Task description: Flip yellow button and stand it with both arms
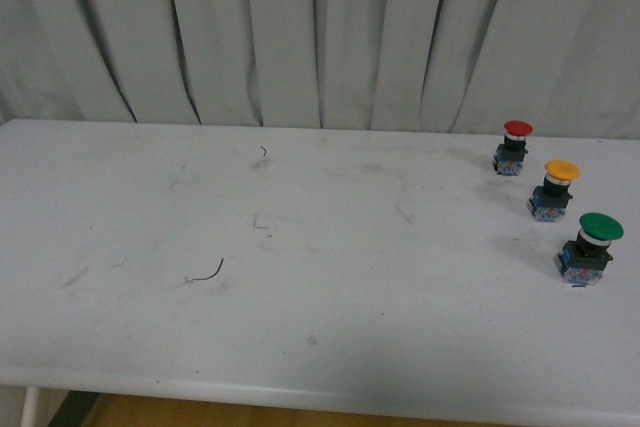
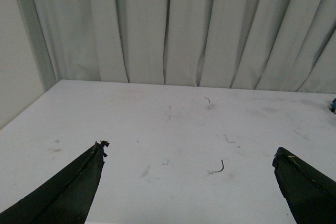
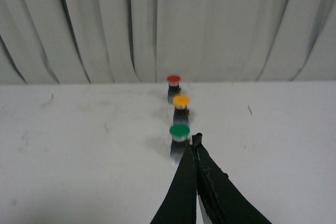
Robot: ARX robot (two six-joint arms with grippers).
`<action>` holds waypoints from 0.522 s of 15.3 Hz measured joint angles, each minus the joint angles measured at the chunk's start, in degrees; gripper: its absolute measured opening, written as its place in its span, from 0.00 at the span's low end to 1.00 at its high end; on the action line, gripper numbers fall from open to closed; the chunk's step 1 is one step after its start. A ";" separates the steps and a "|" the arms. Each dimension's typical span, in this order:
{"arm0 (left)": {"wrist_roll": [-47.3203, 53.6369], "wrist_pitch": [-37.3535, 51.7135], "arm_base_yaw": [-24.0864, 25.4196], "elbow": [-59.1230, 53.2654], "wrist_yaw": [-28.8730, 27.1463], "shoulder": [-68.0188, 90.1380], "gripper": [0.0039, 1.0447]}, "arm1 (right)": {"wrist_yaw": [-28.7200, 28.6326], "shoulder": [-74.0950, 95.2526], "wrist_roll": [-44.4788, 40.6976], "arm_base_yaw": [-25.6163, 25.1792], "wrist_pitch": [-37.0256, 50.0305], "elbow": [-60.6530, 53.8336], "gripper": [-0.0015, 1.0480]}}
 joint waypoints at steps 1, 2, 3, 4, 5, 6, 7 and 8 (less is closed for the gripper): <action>0.00 0.00 0.00 0.00 -0.07 0.00 0.94 | -0.02 -6.01 -0.02 0.00 -6.75 -0.02 0.02; 0.00 -0.04 0.00 0.00 0.00 0.00 0.94 | -0.04 -7.19 -0.02 0.00 -5.31 0.07 0.02; 0.00 0.04 0.00 0.00 0.00 0.00 0.94 | 0.00 -7.17 -0.02 0.00 -5.95 0.17 0.02; 0.00 0.02 0.00 0.00 -0.02 0.00 0.94 | 0.00 -7.10 -0.02 0.00 -6.73 -0.02 0.02; 0.00 0.02 0.00 0.00 0.00 0.00 0.94 | -0.02 -7.28 -0.02 0.00 -6.56 -0.02 0.02; 0.00 0.00 0.00 0.00 0.00 0.00 0.94 | -0.02 -7.23 -0.02 0.00 -6.51 -0.02 0.02; 0.00 0.00 0.00 0.00 -0.02 0.00 0.94 | -0.02 -7.26 -0.02 0.00 -6.47 -0.02 0.02; 0.00 0.00 0.00 0.00 -0.02 0.00 0.94 | -0.02 -7.26 -0.07 0.00 -6.45 -0.02 0.02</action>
